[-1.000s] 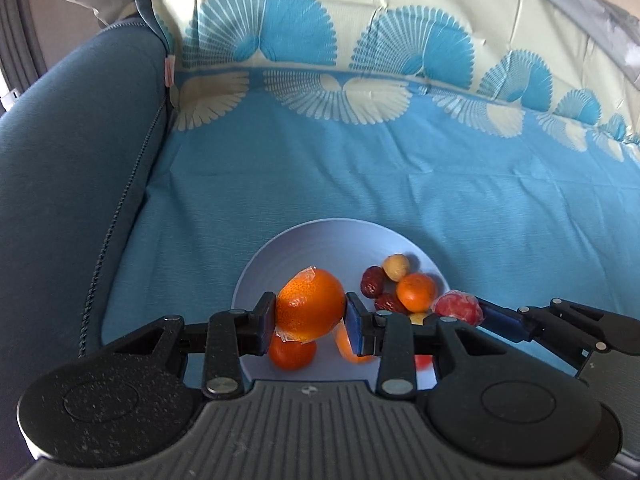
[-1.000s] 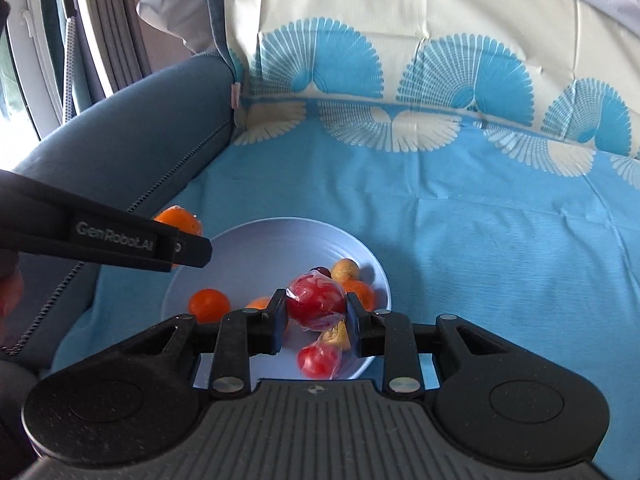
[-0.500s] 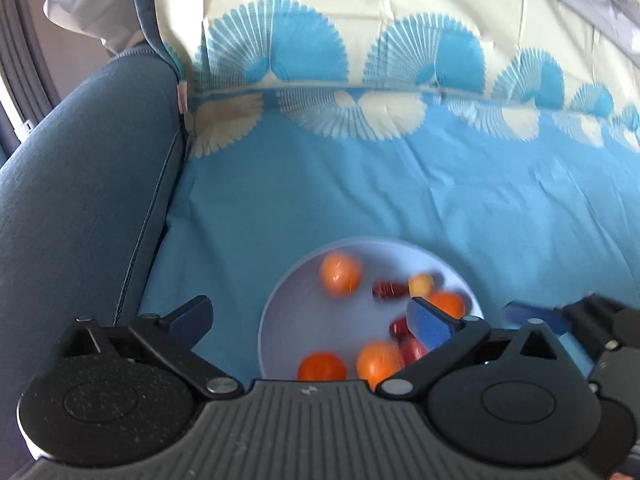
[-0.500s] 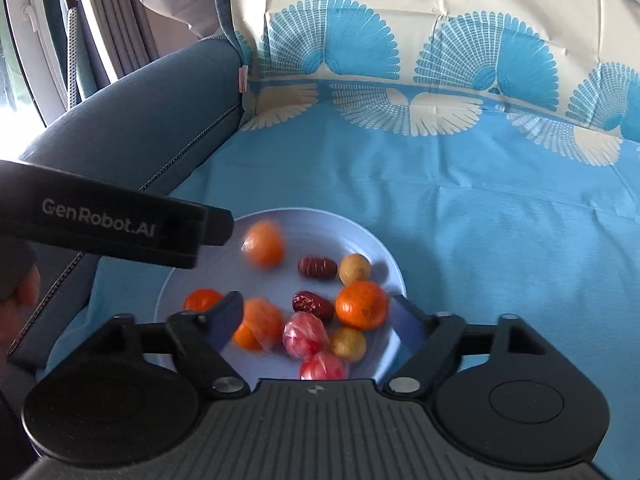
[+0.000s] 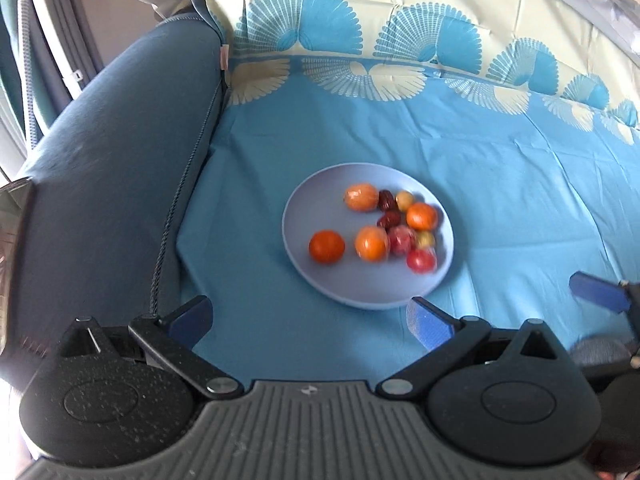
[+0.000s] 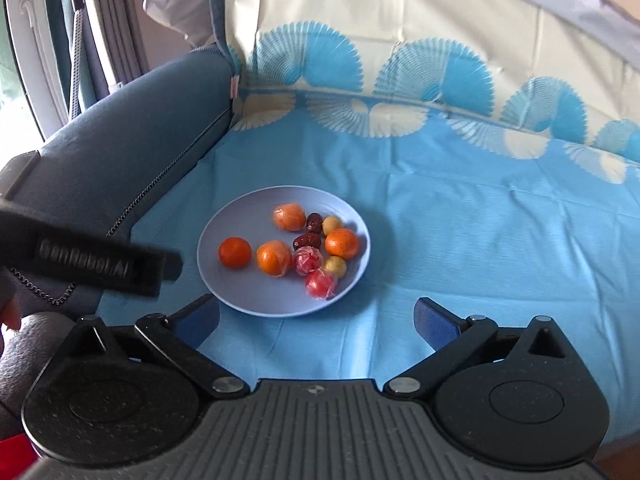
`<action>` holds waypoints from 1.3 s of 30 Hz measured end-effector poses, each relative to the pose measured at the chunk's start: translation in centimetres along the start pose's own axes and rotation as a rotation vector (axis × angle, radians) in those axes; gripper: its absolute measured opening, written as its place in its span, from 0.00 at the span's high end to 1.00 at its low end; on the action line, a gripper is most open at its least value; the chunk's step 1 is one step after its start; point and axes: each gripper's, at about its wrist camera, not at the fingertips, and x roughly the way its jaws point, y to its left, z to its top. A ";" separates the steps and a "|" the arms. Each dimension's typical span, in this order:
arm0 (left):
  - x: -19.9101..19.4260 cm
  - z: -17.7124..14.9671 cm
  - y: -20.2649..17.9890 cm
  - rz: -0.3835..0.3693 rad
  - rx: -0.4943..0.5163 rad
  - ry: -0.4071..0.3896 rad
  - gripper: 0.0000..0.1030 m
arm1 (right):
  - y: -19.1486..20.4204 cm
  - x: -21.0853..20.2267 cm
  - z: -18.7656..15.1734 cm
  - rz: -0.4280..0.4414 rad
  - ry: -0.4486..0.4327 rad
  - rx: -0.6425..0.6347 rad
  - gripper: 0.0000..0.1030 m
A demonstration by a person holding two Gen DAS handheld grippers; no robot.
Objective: Organize fruits
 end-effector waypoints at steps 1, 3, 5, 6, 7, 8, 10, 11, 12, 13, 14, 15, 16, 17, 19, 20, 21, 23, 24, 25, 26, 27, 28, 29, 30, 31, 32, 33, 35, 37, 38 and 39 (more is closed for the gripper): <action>-0.6 -0.5 -0.1 0.004 0.000 -0.004 0.00 | 0.1 -0.7 -0.2 -0.005 -0.001 0.002 0.01; -1.8 -1.3 0.0 0.000 -0.009 -0.016 0.00 | 0.1 -1.9 -0.6 -0.014 -0.001 -0.002 0.01; -2.7 -1.9 0.0 -0.001 -0.011 -0.019 0.00 | 0.1 -3.0 -1.0 -0.021 -0.009 -0.011 0.01; -3.2 -2.1 -0.1 -0.002 -0.010 -0.024 0.00 | 0.2 -3.5 -1.1 -0.024 -0.007 -0.017 0.01; -3.6 -2.3 -0.1 0.000 -0.010 -0.031 0.00 | 0.2 -3.9 -1.2 -0.031 -0.007 -0.022 0.01; -4.0 -2.5 -0.1 0.003 -0.011 -0.036 0.00 | 0.3 -4.3 -1.3 -0.037 -0.012 -0.021 0.01; -4.6 -2.7 -0.2 0.004 -0.012 -0.043 0.00 | 0.4 -5.1 -1.4 -0.040 -0.023 -0.012 0.01; -4.9 -2.8 -0.2 0.005 -0.012 -0.044 0.00 | 0.4 -5.4 -1.4 -0.043 -0.029 -0.008 0.01; -5.1 -2.8 -0.2 0.008 -0.012 -0.046 0.00 | 0.4 -5.7 -1.4 -0.046 -0.035 -0.008 0.01; -5.3 -2.9 -0.3 0.010 -0.010 -0.048 0.00 | 0.5 -6.1 -1.5 -0.046 -0.040 -0.011 0.01; -5.4 -2.9 -0.3 0.011 -0.008 -0.050 0.00 | 0.6 -6.3 -1.5 -0.046 -0.046 -0.016 0.01; -5.6 -3.0 -0.3 0.012 -0.010 -0.051 0.00 | 0.7 -6.5 -1.6 -0.047 -0.051 -0.021 0.01; -5.7 -3.1 -0.3 0.012 -0.013 -0.051 0.00 | 0.7 -6.7 -1.6 -0.050 -0.054 -0.024 0.01; -5.7 -3.1 -0.3 0.010 -0.014 -0.049 0.00 | 0.8 -6.8 -1.7 -0.053 -0.057 -0.026 0.01; -5.7 -3.1 -0.3 0.012 -0.012 -0.041 0.00 | 0.9 -6.9 -1.7 -0.057 -0.058 -0.025 0.01; -5.6 -3.1 -0.4 0.014 -0.009 -0.038 0.00 | 0.9 -7.0 -1.8 -0.058 -0.056 -0.024 0.01; -5.6 -3.0 -0.4 0.018 -0.005 -0.034 0.00 | 0.9 -6.9 -1.8 -0.058 -0.054 -0.025 0.01; -5.4 -3.0 -0.3 0.025 -0.007 -0.030 0.00 | 1.0 -6.8 -1.8 -0.062 -0.049 -0.029 0.01; -5.5 -3.1 -0.2 0.032 -0.013 -0.033 0.00 | 1.0 -6.7 -1.8 -0.063 -0.048 -0.028 0.01; -5.5 -3.2 -0.1 0.042 -0.020 -0.039 0.00 | 1.0 -6.7 -1.8 -0.063 -0.048 -0.025 0.01; -5.5 -3.2 -0.1 0.056 -0.028 -0.046 0.00 | 1.0 -6.6 -1.7 -0.063 -0.047 -0.024 0.01; -5.4 -3.2 -0.1 0.074 -0.036 -0.050 0.00 | 1.0 -6.5 -1.7 -0.065 -0.045 -0.023 0.01; -5.4 -3.2 -0.1 0.085 -0.038 -0.050 0.00 | 1.0 -6.4 -1.8 -0.066 -0.042 -0.024 0.01; -5.2 -3.2 0.0 0.086 -0.035 -0.044 0.00 | 1.0 -6.4 -1.8 -0.066 -0.040 -0.024 0.01; -5.1 -3.2 0.0 0.077 -0.032 -0.039 0.00 | 1.0 -6.3 -1.8 -0.064 -0.037 -0.024 0.01; -4.9 -3.1 0.2 0.068 -0.033 -0.035 0.00 | 1.0 -6.2 -1.8 -0.065 -0.035 -0.025 0.01; -4.7 -3.2 0.3 0.061 -0.036 -0.031 0.00 | 1.0 -6.2 -1.7 -0.067 -0.035 -0.026 0.01; -4.6 -3.2 0.4 0.055 -0.039 -0.027 0.00 | 1.0 -6.1 -1.8 -0.069 -0.035 -0.027 0.01; -4.2 -3.3 0.5 0.045 -0.040 -0.025 0.00 | 1.0 -6.1 -1.8 -0.077 -0.038 -0.025 0.01; -4.0 -3.4 0.5 0.041 -0.044 -0.021 0.00 | 1.0 -6.0 -1.8 -0.089 -0.042 -0.024 0.01; -3.8 -3.4 0.6 0.038 -0.047 -0.015 0.00 | 1.0 -6.0 -1.9 -0.091 -0.040 -0.026 0.01; -3.7 -3.5 0.7 0.034 -0.049 -0.011 0.00 | 1.0 -5.9 -1.9 -0.092 -0.038 -0.026 0.01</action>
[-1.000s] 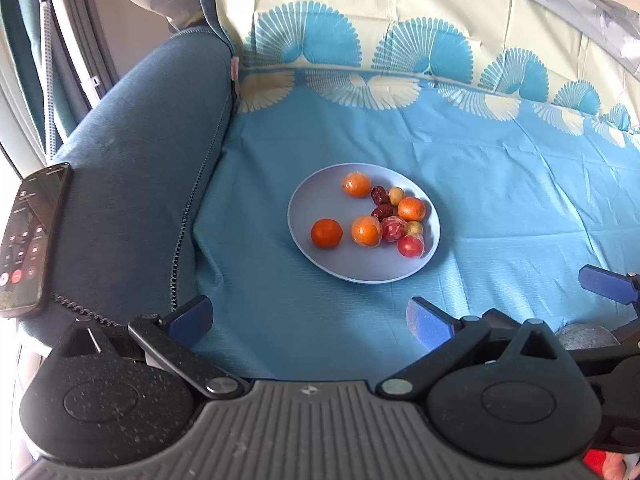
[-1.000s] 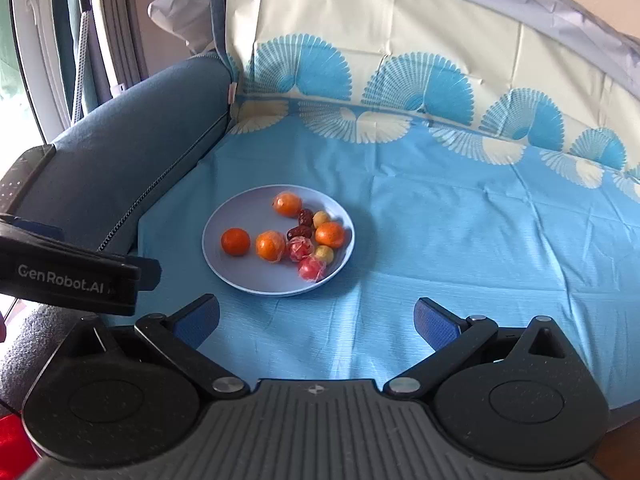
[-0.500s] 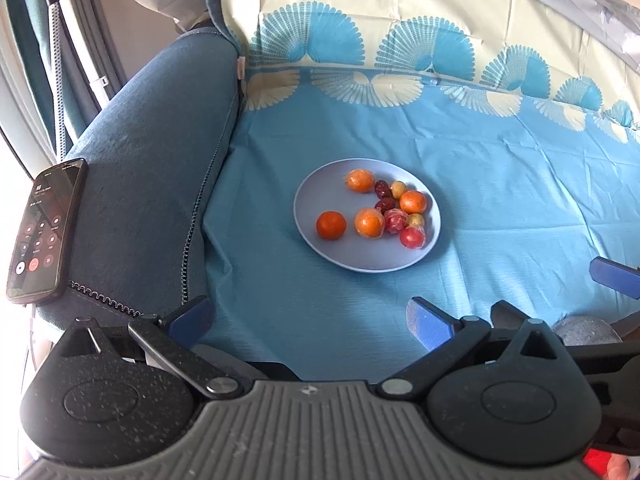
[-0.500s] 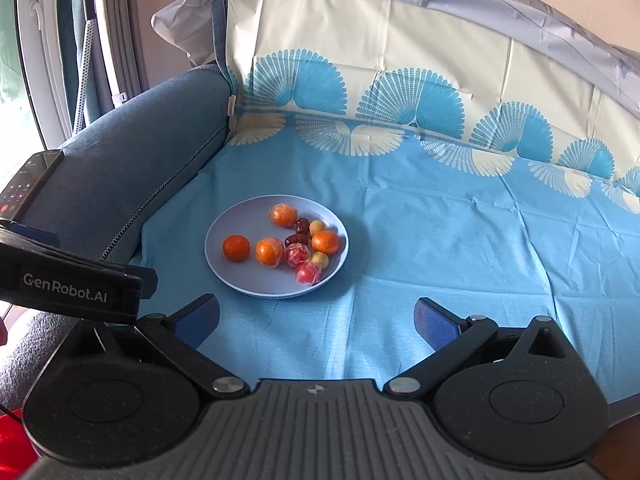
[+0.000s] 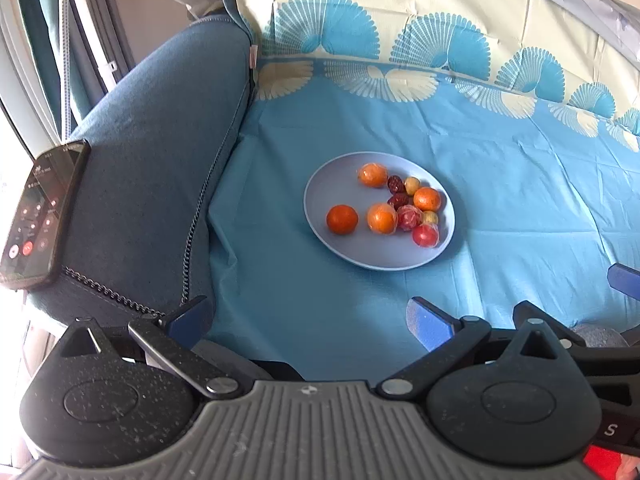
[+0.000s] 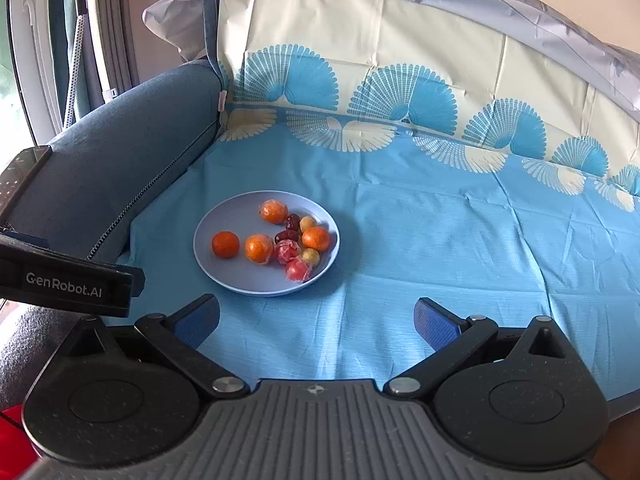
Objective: Organize fruits
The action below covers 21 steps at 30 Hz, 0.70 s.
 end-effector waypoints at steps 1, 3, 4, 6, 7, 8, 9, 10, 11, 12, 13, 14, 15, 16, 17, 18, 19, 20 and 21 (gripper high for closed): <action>0.1 0.0 0.1 -0.001 -0.002 0.004 0.00 | 0.0 0.1 0.0 -0.001 0.002 0.000 0.01; 0.3 0.0 0.2 0.008 -0.004 0.007 0.00 | -0.1 0.1 0.0 0.000 0.004 0.004 0.01; 0.3 0.0 0.2 0.011 -0.003 0.007 0.00 | -0.1 0.2 0.0 -0.001 0.004 0.005 0.01; 0.3 0.0 0.3 0.014 -0.002 0.009 0.00 | -0.1 0.2 0.0 -0.002 0.005 0.002 0.01; 0.4 0.0 0.3 0.013 -0.003 0.010 0.00 | -0.1 0.3 0.0 -0.003 0.008 0.003 0.01; 0.4 0.1 0.3 0.011 -0.004 0.012 0.00 | -0.1 0.3 0.0 -0.003 0.010 0.005 0.01; 0.5 0.1 0.4 0.011 -0.004 0.014 0.00 | -0.2 0.4 0.0 -0.004 0.011 0.008 0.01; 0.5 0.1 0.4 0.012 -0.003 0.015 0.00 | -0.2 0.4 0.0 -0.003 0.012 0.011 0.01; 0.5 0.1 0.4 0.014 -0.002 0.015 0.00 | -0.3 0.4 0.0 -0.004 0.012 0.012 0.01; 0.6 0.1 0.3 0.016 0.000 0.015 0.00 | -0.3 0.4 0.0 -0.005 0.012 0.012 0.01; 0.5 0.1 0.2 0.018 0.002 0.014 0.00 | -0.3 0.4 0.0 -0.005 0.011 0.012 0.01; 0.5 0.0 0.2 0.020 0.005 0.011 0.00 | -0.3 0.4 0.0 -0.005 0.008 0.013 0.01; 0.5 0.0 0.1 0.024 0.008 0.010 0.00 | -0.2 0.4 0.0 -0.007 0.005 0.014 0.01; 0.5 0.0 0.0 0.027 0.011 0.009 0.00 | -0.2 0.5 0.0 -0.009 0.005 0.014 0.01; 0.5 0.0 0.0 0.029 0.013 0.008 0.00 | -0.2 0.5 0.0 -0.010 0.007 0.014 0.01; 0.5 0.0 0.0 0.030 0.015 0.007 0.00 | -0.3 0.5 0.0 -0.009 0.007 0.015 0.01; 0.5 -0.1 0.1 0.032 0.016 0.007 0.00 | -0.3 0.6 0.0 -0.008 0.007 0.016 0.01; 0.5 -0.1 0.1 0.033 0.016 0.009 0.00 | -0.3 0.6 0.0 -0.007 0.007 0.015 0.01; 0.5 -0.1 0.0 0.033 0.017 0.011 0.00 | -0.2 0.5 -0.1 -0.007 0.007 0.013 0.01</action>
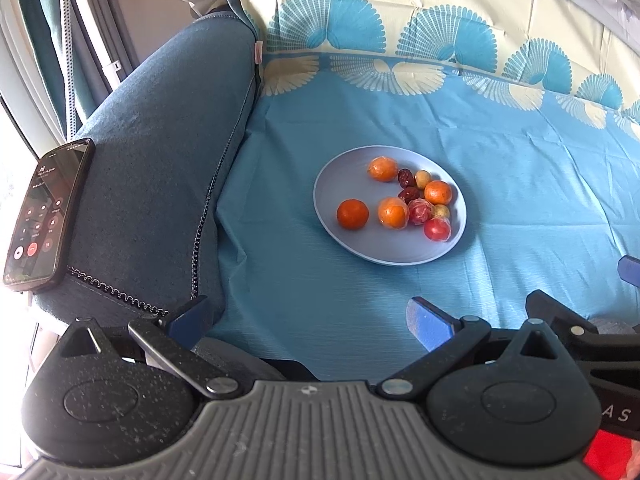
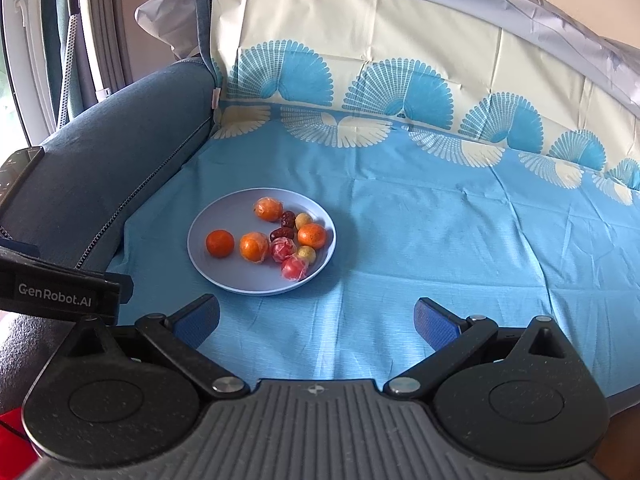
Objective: Organize fruits
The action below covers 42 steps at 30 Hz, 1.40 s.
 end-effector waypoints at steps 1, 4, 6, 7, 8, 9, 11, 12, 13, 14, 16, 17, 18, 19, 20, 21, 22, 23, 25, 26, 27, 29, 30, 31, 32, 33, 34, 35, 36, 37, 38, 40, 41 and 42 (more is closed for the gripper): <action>0.0 0.0 0.0 0.000 0.000 0.001 0.00 | 0.0 0.0 0.0 0.002 0.000 -0.002 0.01; 0.0 0.0 0.1 -0.002 0.000 0.002 0.00 | 0.1 0.0 0.0 0.005 0.001 -0.007 0.01; 0.0 0.1 0.1 -0.004 0.000 0.002 0.00 | 0.1 0.1 -0.1 0.007 0.002 -0.009 0.01; 0.0 0.1 0.1 -0.003 0.000 0.000 0.00 | 0.1 0.1 -0.1 0.007 0.003 -0.008 0.01; 0.0 0.0 0.1 -0.002 0.001 -0.001 0.00 | 0.1 0.1 0.0 0.007 0.003 -0.007 0.01; 0.1 0.0 0.1 -0.002 0.002 -0.002 0.00 | 0.1 0.1 0.0 0.006 0.004 -0.006 0.01; 0.1 0.0 0.1 0.000 0.004 0.000 0.00 | 0.1 0.1 0.0 0.007 0.003 -0.007 0.01; 0.1 0.0 0.1 0.001 0.006 0.000 0.00 | 0.1 0.1 0.0 0.007 0.003 -0.007 0.01; 0.1 0.0 0.1 0.002 0.007 0.001 0.00 | 0.1 0.1 0.0 0.007 0.004 -0.007 0.01; 0.1 0.0 0.0 0.002 0.007 0.002 0.00 | 0.1 0.1 0.0 0.007 0.004 -0.006 0.01; 0.1 0.0 0.0 0.002 0.007 0.001 0.00 | 0.1 0.2 0.0 0.005 0.004 -0.007 0.01; 0.1 0.0 0.0 0.002 0.007 0.001 0.00 | 0.1 0.2 0.0 0.006 0.004 -0.007 0.01; 0.1 0.0 0.0 0.002 0.007 0.001 0.00 | 0.1 0.2 0.0 0.006 0.003 -0.007 0.01; 0.2 0.0 0.0 0.002 0.007 0.001 0.00 | 0.1 0.2 0.0 0.006 0.002 -0.007 0.01; 0.2 0.0 0.0 0.003 0.007 0.002 0.00 | 0.2 0.2 0.0 0.005 0.003 -0.007 0.01; 0.2 0.0 0.0 0.003 0.007 0.002 0.00 | 0.2 0.2 -0.1 0.006 0.003 -0.007 0.01; 0.2 0.0 0.0 0.004 0.007 0.002 0.00 | 0.2 0.3 -0.1 0.006 0.003 -0.007 0.01; 0.2 0.0 0.0 0.005 0.007 0.003 0.00 | 0.2 0.3 -0.1 0.004 0.004 -0.008 0.01; 0.2 0.0 0.1 0.005 0.006 0.005 0.00 | 0.2 0.3 0.0 0.005 0.004 -0.008 0.01; 0.2 0.0 0.1 0.004 0.006 0.004 0.00 | 0.2 0.3 0.0 0.004 0.005 -0.008 0.01; 0.2 0.0 0.1 0.005 0.005 0.003 0.00 | 0.2 0.3 -0.1 0.005 0.005 -0.009 0.01; 0.3 0.0 0.1 0.007 0.009 0.003 0.00 | 0.2 0.3 -0.1 0.005 0.004 -0.009 0.01; 0.3 0.0 0.0 0.006 0.010 0.003 0.00 | 0.2 0.3 -0.1 0.004 0.004 -0.009 0.01; 0.3 0.0 0.0 0.007 0.011 0.003 0.00 | 0.2 0.3 -0.1 0.006 0.003 -0.010 0.01; 0.4 0.0 0.0 0.009 0.012 0.003 0.00 | 0.2 0.3 -0.1 0.006 0.002 -0.011 0.01; 0.4 0.0 0.0 0.011 0.013 0.004 0.00 | 0.2 0.3 -0.1 0.006 0.002 -0.013 0.01; 0.4 -0.1 0.0 0.012 0.014 0.004 0.00 | 0.2 0.3 -0.1 0.006 0.002 -0.013 0.01; 0.5 -0.1 -0.1 0.014 0.014 0.004 0.00 | 0.2 0.3 -0.1 0.007 0.000 -0.013 0.01; 0.5 -0.1 -0.1 0.014 0.014 0.005 0.00 | 0.3 0.3 -0.1 0.008 0.000 -0.014 0.01; 0.5 -0.1 0.0 0.014 0.014 0.004 0.00 | 0.3 0.3 -0.1 0.008 0.000 -0.015 0.01; 0.5 -0.1 0.0 0.013 0.014 0.003 0.00 | 0.2 0.2 -0.1 0.008 -0.001 -0.015 0.01; 0.5 -0.1 0.0 0.014 0.015 0.003 0.00 | 0.2 0.3 -0.2 0.008 0.000 -0.014 0.01; 0.5 -0.1 0.0 0.015 0.016 0.003 0.00 | 0.2 0.3 -0.1 0.008 0.001 -0.014 0.01; 0.5 -0.1 0.0 0.016 0.016 0.002 0.00 | 0.1 0.3 -0.1 0.008 0.001 -0.014 0.01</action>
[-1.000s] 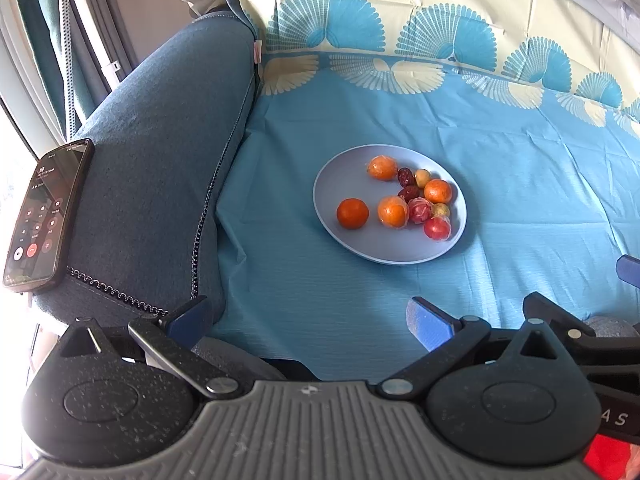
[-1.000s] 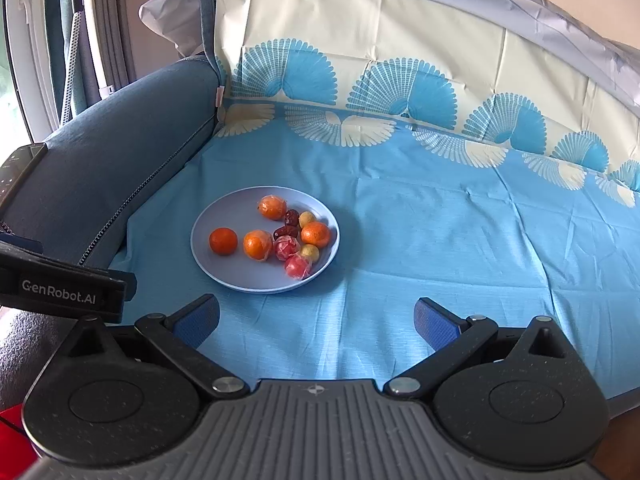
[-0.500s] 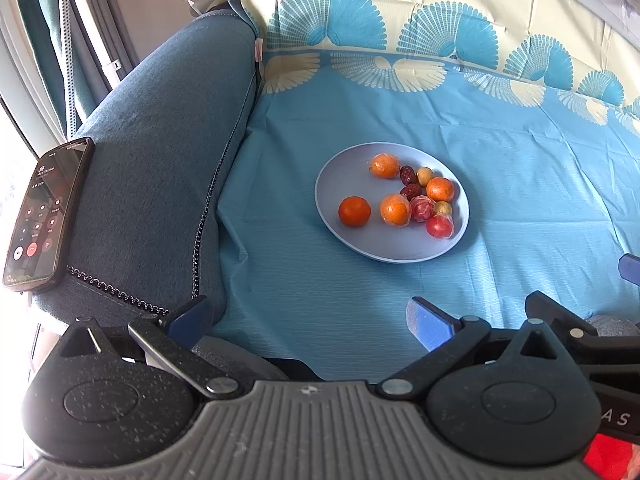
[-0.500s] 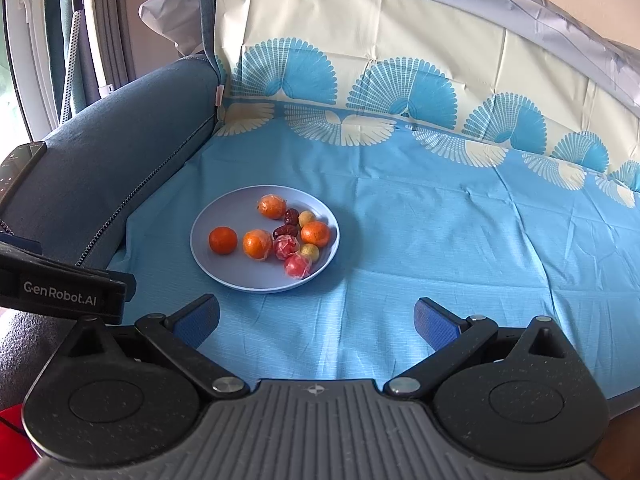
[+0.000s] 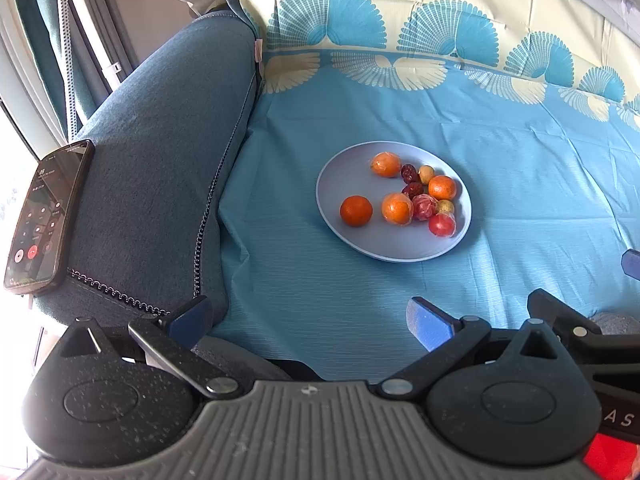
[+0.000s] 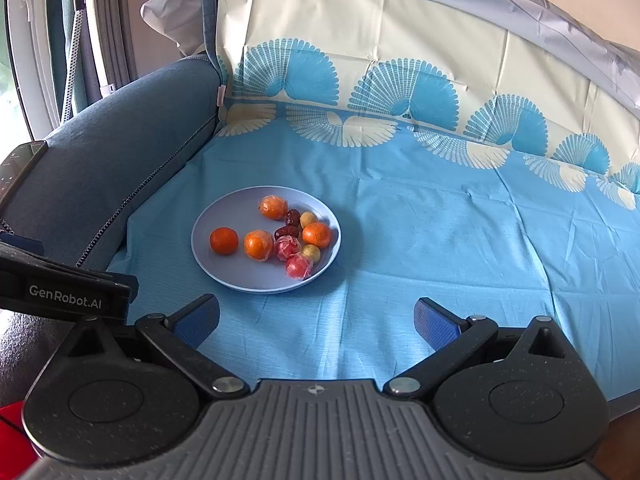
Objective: Organize fruits
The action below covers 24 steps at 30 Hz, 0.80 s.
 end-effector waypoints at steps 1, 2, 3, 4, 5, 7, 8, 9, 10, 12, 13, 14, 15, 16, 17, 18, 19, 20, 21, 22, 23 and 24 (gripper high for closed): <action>0.0 0.0 0.0 0.000 0.000 0.001 0.00 | 0.0 0.0 0.0 0.000 0.000 -0.001 0.01; 0.0 0.0 0.0 -0.001 0.000 0.002 0.00 | 0.0 0.0 0.0 0.000 0.000 -0.001 0.01; 0.0 0.0 0.0 -0.002 0.000 0.003 0.00 | 0.0 0.0 0.0 -0.001 -0.001 0.000 0.01; 0.0 0.0 0.0 -0.002 0.002 0.004 0.00 | 0.0 0.0 0.0 -0.001 -0.002 0.000 0.01; 0.0 0.0 0.0 -0.002 0.003 0.004 0.00 | 0.0 0.0 0.0 0.000 -0.002 0.001 0.01; 0.0 0.1 0.0 -0.001 0.003 0.004 0.00 | 0.0 0.0 0.0 0.001 -0.002 -0.001 0.01; 0.0 0.1 0.0 -0.001 0.002 0.004 0.00 | 0.0 0.0 -0.1 0.002 -0.003 -0.002 0.01; 0.0 0.1 0.0 0.000 0.002 0.005 0.00 | 0.0 0.0 -0.1 0.003 -0.004 -0.002 0.01; 0.0 0.1 0.0 0.000 0.002 0.006 0.00 | -0.1 0.0 -0.1 0.004 -0.004 -0.001 0.01; 0.1 0.1 0.0 0.000 0.001 0.010 0.00 | -0.1 0.0 0.0 0.005 -0.006 0.000 0.01; 0.2 0.1 0.0 -0.001 0.001 0.012 0.00 | -0.1 0.0 0.0 0.006 -0.007 0.000 0.01; 0.2 0.1 0.0 -0.002 0.001 0.013 0.00 | -0.1 0.0 -0.1 0.006 -0.008 -0.001 0.01; 0.3 0.1 0.0 -0.003 0.002 0.015 0.00 | -0.1 -0.1 -0.1 0.005 -0.009 -0.001 0.01; 0.3 0.1 0.0 -0.003 0.002 0.017 0.00 | -0.1 -0.1 0.0 0.005 -0.009 -0.001 0.01; 0.3 0.1 0.0 -0.002 0.002 0.018 0.00 | -0.1 -0.1 0.0 0.006 -0.008 -0.001 0.01; 0.4 0.1 0.0 -0.001 0.001 0.018 0.00 | -0.1 -0.1 -0.1 0.006 -0.008 -0.001 0.01; 0.4 0.1 0.0 -0.001 0.000 0.018 0.00 | -0.1 -0.1 -0.1 0.008 -0.008 -0.002 0.01; 0.4 0.2 0.1 -0.002 -0.001 0.018 0.00 | -0.1 -0.1 -0.1 0.007 -0.008 -0.002 0.01; 0.4 0.2 0.1 -0.002 -0.001 0.019 0.00 | -0.1 -0.1 0.0 0.007 -0.008 -0.002 0.01; 0.4 0.2 0.1 -0.003 -0.002 0.020 0.00 | -0.1 -0.1 -0.1 0.008 -0.008 -0.002 0.01; 0.4 0.2 0.1 -0.005 -0.004 0.021 0.00 | -0.1 -0.1 0.0 0.008 -0.008 -0.002 0.01; 0.4 0.2 0.1 -0.006 -0.005 0.022 0.00 | -0.1 -0.1 0.0 0.007 -0.008 -0.002 0.01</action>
